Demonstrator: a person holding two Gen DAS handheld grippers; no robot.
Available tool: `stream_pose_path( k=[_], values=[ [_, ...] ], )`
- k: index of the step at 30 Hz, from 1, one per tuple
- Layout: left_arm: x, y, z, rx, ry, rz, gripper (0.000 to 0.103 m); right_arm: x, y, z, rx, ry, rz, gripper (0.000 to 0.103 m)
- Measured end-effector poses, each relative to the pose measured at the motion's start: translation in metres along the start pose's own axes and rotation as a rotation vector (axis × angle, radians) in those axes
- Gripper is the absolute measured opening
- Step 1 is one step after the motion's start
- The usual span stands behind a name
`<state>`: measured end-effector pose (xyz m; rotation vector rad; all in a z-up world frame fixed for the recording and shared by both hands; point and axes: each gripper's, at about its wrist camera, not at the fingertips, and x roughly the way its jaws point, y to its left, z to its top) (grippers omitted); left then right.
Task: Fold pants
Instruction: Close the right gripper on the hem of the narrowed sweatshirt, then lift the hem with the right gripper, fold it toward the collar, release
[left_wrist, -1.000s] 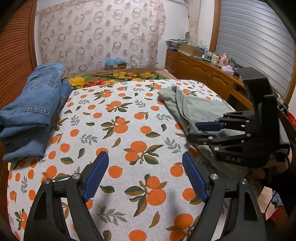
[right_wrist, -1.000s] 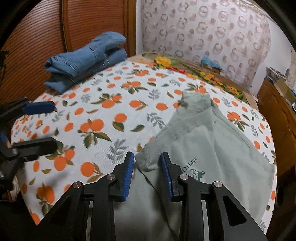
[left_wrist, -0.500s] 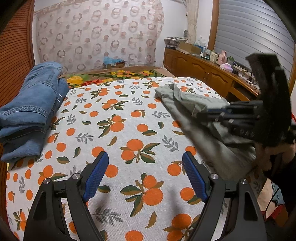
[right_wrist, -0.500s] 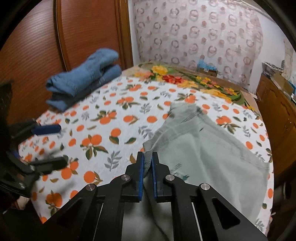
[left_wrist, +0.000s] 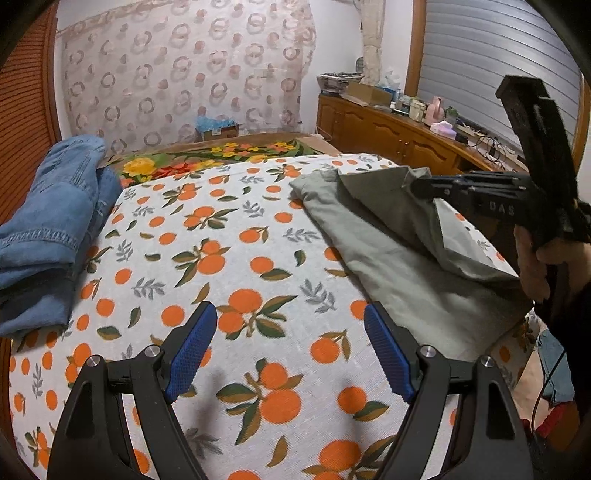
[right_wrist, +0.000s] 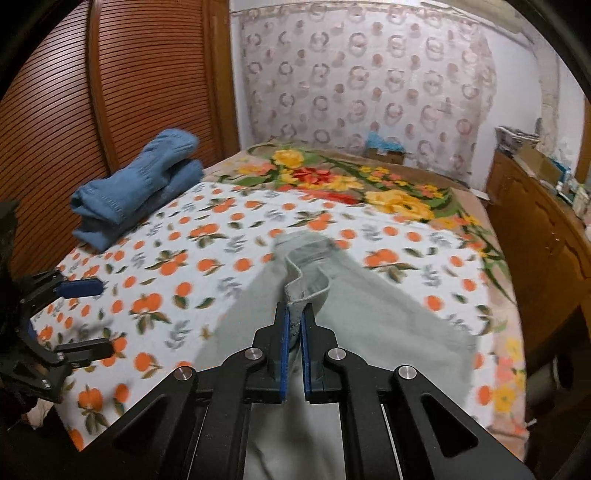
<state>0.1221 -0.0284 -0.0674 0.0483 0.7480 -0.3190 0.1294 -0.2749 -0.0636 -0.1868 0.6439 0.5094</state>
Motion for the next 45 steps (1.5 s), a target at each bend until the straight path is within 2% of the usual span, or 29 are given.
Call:
stream_pose_path(
  k=[9,22,29,32,34,36,45],
  values=[
    [0.004,-0.013,0.002,0.022,0.006,-0.017,0.083,-0.009,-0.053,0.004,0.078,0.007,-0.124,0.005],
    [0.009,-0.021,-0.003,0.03,0.027,-0.025,0.083,0.015,-0.082,0.015,0.125,0.077,-0.212,0.005],
    [0.012,-0.024,-0.005,0.031,0.032,-0.029,0.083,0.016,-0.086,0.01,0.142,0.073,-0.215,0.005],
    [0.013,-0.028,-0.003,0.037,0.035,-0.031,0.083,0.017,-0.087,0.008,0.161,0.058,-0.191,0.006],
    [0.016,-0.03,0.0,0.047,0.039,-0.034,0.083,0.02,-0.089,0.006,0.168,0.055,-0.181,0.013],
    [0.02,-0.034,0.004,0.056,0.039,-0.034,0.083,0.025,-0.092,0.002,0.176,0.069,-0.173,0.02],
    [0.038,-0.048,0.009,0.087,0.07,-0.045,0.083,0.053,-0.106,-0.01,0.201,0.145,-0.173,0.02]
  ],
)
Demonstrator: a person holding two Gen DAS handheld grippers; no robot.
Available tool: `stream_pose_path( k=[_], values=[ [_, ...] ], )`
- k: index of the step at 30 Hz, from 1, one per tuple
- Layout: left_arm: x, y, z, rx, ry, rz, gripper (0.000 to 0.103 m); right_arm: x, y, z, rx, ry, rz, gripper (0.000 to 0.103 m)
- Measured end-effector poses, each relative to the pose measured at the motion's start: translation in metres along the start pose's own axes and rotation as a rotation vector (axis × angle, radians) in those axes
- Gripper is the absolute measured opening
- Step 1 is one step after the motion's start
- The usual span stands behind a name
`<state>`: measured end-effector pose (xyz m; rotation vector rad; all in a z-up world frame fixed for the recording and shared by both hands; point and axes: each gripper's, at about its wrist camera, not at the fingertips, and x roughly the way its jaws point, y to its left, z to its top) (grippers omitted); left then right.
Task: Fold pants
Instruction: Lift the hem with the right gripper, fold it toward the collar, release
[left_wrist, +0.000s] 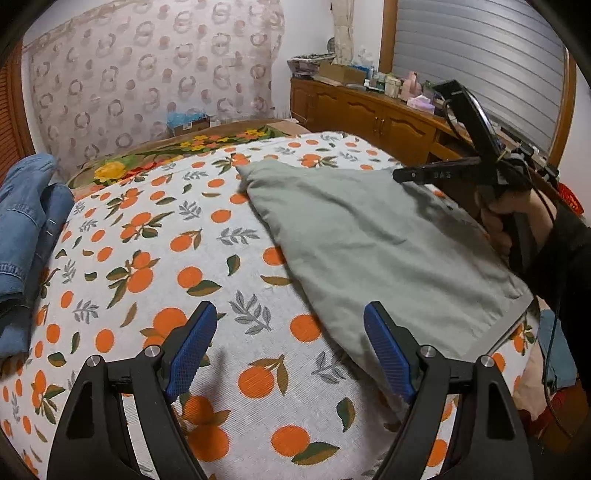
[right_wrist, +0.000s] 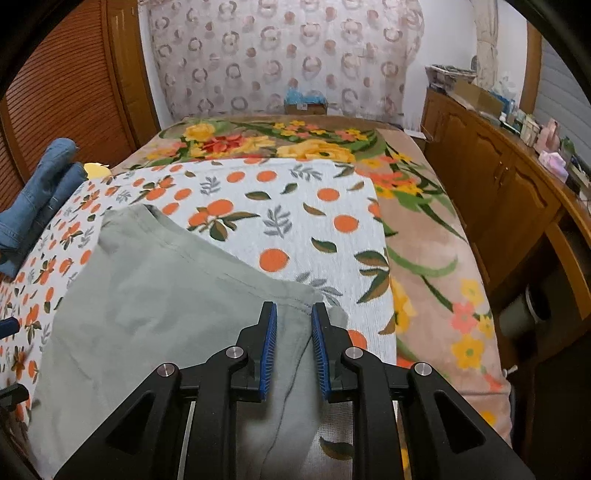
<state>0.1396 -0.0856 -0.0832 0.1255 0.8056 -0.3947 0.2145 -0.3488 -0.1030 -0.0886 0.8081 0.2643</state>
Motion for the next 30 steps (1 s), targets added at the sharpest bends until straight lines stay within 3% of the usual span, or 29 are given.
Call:
stream_pose_path(
  k=[2,4,8,11,15,23,28,30],
  values=[
    [0.005,0.0,-0.002,-0.002,0.014,0.001,0.083,-0.001,-0.003,0.0,-0.001,-0.009,0.015,0.02],
    [0.008,0.001,-0.004,-0.004,0.025,0.003,0.082,-0.003,-0.003,0.0,-0.007,-0.016,0.027,0.006],
    [0.015,0.0,-0.007,-0.002,0.05,0.003,0.083,-0.017,-0.001,-0.002,-0.013,-0.08,0.011,0.001],
    [0.017,0.0,-0.009,-0.005,0.058,-0.003,0.083,-0.03,-0.003,-0.004,-0.003,-0.114,-0.036,0.001],
    [0.016,-0.001,-0.009,-0.004,0.059,-0.004,0.083,-0.026,-0.004,-0.004,-0.007,-0.082,-0.092,0.001],
    [0.013,-0.001,-0.009,0.004,0.048,0.003,0.083,-0.038,0.0,-0.01,0.02,-0.072,-0.065,0.006],
    [0.0,-0.005,-0.01,0.002,0.026,-0.02,0.083,-0.075,0.016,-0.041,-0.011,-0.109,-0.029,0.009],
    [-0.005,-0.007,-0.011,0.003,0.018,-0.03,0.083,-0.091,0.024,-0.057,-0.029,-0.123,-0.021,0.017]
  ],
)
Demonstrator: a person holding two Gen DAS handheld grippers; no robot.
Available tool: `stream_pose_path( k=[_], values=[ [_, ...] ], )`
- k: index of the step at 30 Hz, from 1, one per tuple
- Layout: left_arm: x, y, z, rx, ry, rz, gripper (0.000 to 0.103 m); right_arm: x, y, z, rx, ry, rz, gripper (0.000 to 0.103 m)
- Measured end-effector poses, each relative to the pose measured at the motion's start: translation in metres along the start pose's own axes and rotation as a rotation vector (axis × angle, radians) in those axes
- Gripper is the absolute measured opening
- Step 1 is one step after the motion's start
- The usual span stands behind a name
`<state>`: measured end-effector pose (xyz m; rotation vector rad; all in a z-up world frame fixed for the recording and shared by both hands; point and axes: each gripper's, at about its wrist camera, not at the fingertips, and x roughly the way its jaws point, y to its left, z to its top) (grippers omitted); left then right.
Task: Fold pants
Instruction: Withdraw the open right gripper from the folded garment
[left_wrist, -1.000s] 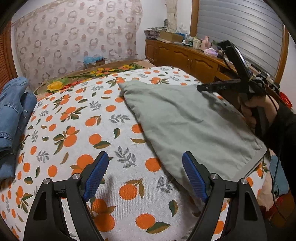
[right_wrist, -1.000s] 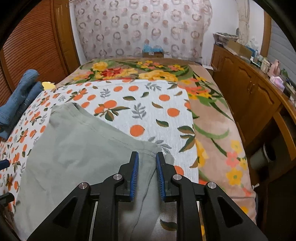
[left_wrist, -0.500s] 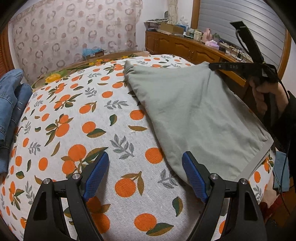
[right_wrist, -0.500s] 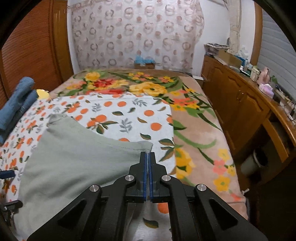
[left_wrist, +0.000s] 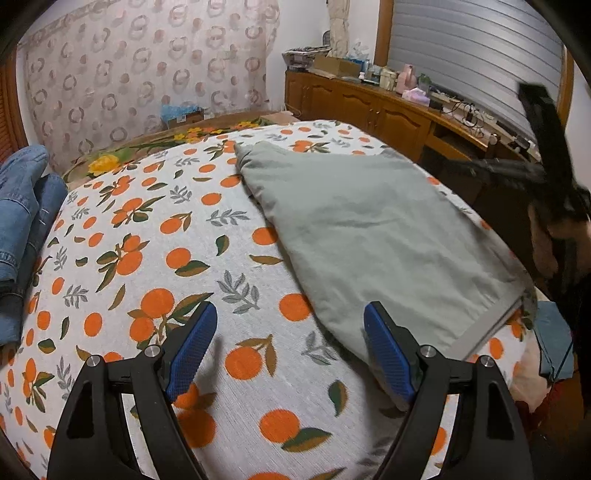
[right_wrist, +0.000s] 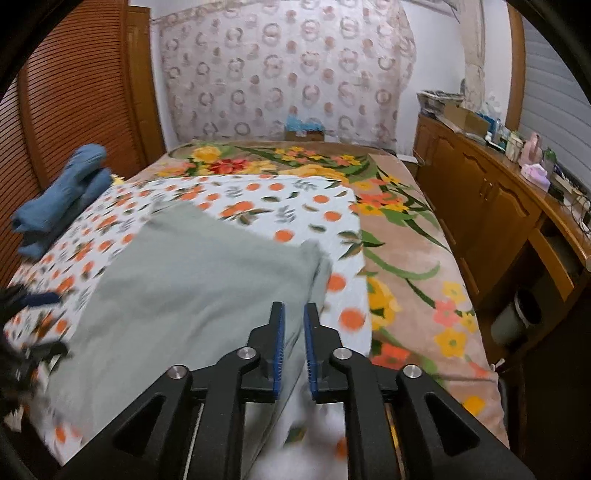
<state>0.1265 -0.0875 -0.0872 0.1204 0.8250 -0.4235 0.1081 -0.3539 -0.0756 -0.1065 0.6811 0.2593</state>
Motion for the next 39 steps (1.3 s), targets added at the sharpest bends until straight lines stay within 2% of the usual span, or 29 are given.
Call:
stream_pose_path(
  k=[3,6,10,22,30,37,38,39],
  values=[
    [-0.006,-0.005,-0.001,0.011,-0.003,-0.012,0.082,-0.019,0.009,-0.018,-0.01,-0.017,0.01,0.028],
    [-0.012,-0.01,-0.003,0.025,-0.006,-0.019,0.083,-0.034,0.013,-0.035,-0.003,-0.018,0.039,0.032],
    [-0.02,-0.017,-0.005,0.036,-0.015,-0.03,0.083,-0.047,0.017,-0.054,-0.005,-0.008,0.052,0.032],
    [-0.034,-0.026,-0.016,0.055,-0.013,-0.06,0.082,-0.068,0.032,-0.071,0.048,0.014,0.05,0.032],
    [-0.031,-0.035,-0.026,0.069,0.02,-0.123,0.066,-0.06,0.035,-0.074,0.079,0.037,0.077,0.032],
    [-0.03,-0.047,-0.029,0.099,0.034,-0.168,0.062,-0.054,0.035,-0.077,0.088,0.061,0.06,0.032],
    [-0.028,-0.049,-0.03,0.104,0.041,-0.172,0.061,-0.054,0.036,-0.077,0.088,0.06,0.062,0.031],
    [-0.027,-0.051,-0.031,0.108,0.047,-0.175,0.061,-0.055,0.036,-0.077,0.087,0.057,0.066,0.023]
  ],
)
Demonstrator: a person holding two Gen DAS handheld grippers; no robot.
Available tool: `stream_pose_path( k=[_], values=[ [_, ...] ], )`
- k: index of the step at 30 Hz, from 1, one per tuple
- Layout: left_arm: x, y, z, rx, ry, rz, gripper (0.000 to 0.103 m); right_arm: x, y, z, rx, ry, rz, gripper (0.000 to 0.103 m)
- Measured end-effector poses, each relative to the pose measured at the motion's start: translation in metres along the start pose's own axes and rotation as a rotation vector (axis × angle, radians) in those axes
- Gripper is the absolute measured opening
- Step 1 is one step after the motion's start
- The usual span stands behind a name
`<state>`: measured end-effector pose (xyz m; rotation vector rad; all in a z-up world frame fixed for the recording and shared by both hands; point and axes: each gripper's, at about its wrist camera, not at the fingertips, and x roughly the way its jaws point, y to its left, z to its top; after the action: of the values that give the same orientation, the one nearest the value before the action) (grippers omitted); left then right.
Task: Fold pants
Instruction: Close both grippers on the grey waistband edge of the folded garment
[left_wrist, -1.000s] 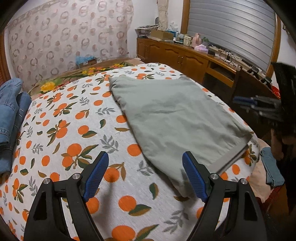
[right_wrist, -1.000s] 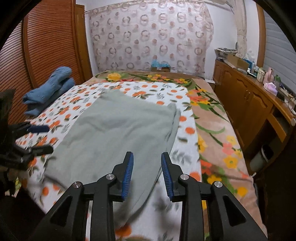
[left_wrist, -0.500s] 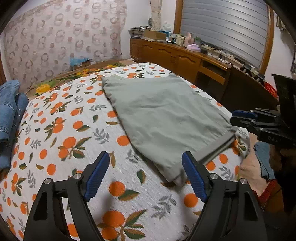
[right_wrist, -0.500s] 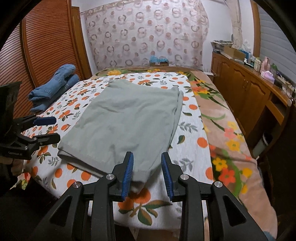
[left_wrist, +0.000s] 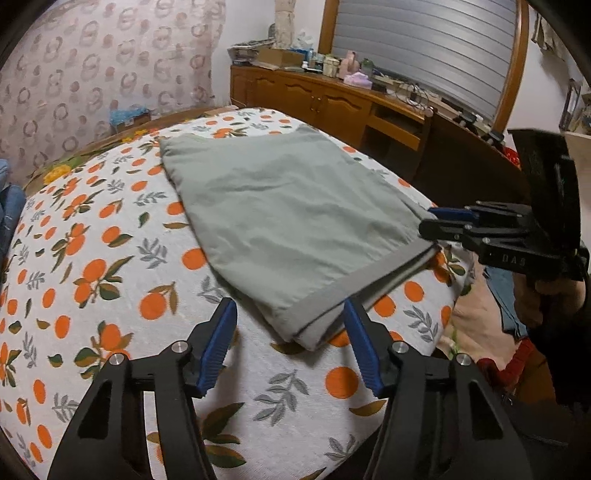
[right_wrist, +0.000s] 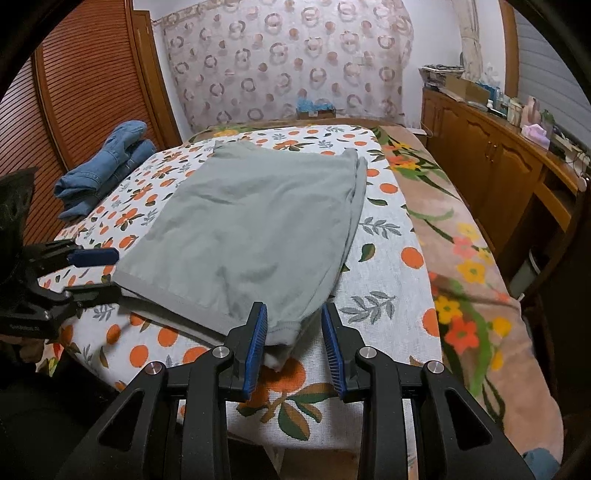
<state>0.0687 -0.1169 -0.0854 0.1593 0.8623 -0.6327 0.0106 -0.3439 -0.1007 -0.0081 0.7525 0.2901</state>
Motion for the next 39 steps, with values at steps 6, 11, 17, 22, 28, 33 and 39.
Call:
stream_pose_path(
  k=[6,11,17,22,28,33,39],
  values=[
    [0.013,-0.002,-0.003,0.01,0.036,-0.01,0.054,-0.01,0.009,0.001,-0.025,-0.042,0.039,0.007],
    [0.013,-0.003,-0.003,0.018,0.029,-0.007,0.045,-0.015,0.01,-0.002,-0.026,-0.061,0.035,0.007],
    [0.007,-0.002,-0.004,0.014,0.005,-0.011,0.023,-0.006,0.007,-0.008,-0.005,-0.025,0.019,0.007],
    [0.004,-0.003,-0.002,0.017,-0.009,-0.011,0.02,-0.009,0.01,-0.008,-0.034,-0.038,-0.012,0.02],
    [0.008,-0.002,-0.003,0.012,0.007,-0.006,0.02,-0.006,0.003,-0.01,-0.012,-0.013,-0.03,0.034],
    [0.012,-0.001,-0.004,0.008,0.022,-0.001,0.02,-0.004,0.003,-0.011,0.01,0.004,-0.007,0.036],
    [0.013,0.001,-0.004,0.003,0.019,-0.008,0.02,0.001,0.007,-0.01,0.0,0.027,0.009,0.036]
  ],
)
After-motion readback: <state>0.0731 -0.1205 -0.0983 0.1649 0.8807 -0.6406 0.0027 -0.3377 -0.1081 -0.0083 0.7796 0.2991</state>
